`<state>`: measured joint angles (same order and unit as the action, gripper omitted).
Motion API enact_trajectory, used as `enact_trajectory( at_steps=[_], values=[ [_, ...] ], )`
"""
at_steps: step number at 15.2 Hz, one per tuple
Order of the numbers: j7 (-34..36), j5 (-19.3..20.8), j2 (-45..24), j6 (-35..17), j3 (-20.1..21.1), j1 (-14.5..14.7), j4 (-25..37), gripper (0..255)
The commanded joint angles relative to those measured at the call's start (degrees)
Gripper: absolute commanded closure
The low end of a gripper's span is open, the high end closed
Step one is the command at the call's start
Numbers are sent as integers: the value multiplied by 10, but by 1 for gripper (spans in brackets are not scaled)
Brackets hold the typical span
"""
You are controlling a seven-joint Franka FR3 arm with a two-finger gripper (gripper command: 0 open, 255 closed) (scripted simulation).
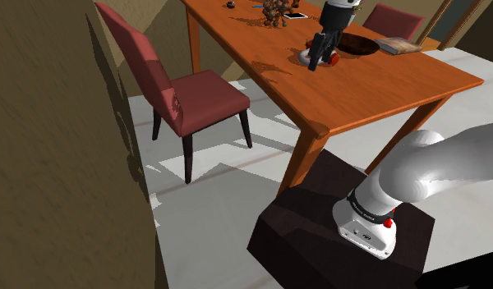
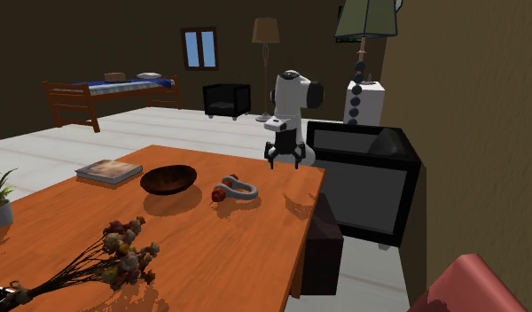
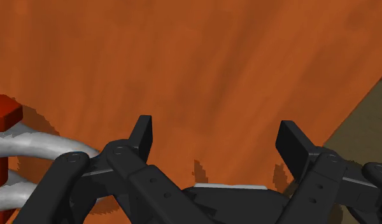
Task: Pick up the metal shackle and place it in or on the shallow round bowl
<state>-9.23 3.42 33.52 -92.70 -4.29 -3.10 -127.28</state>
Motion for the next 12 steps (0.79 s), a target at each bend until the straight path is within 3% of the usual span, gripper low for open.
enact_trajectory(
  at_steps=[1, 10, 12],
  values=[
    [-17, 10, -30, -16, -13, -5, 16, 0],
    [-98, 30, -191, -64, -72, -25, 143, 0],
    [-99, 31, -195, -72, -74, -26, 138, 0]
  ],
)
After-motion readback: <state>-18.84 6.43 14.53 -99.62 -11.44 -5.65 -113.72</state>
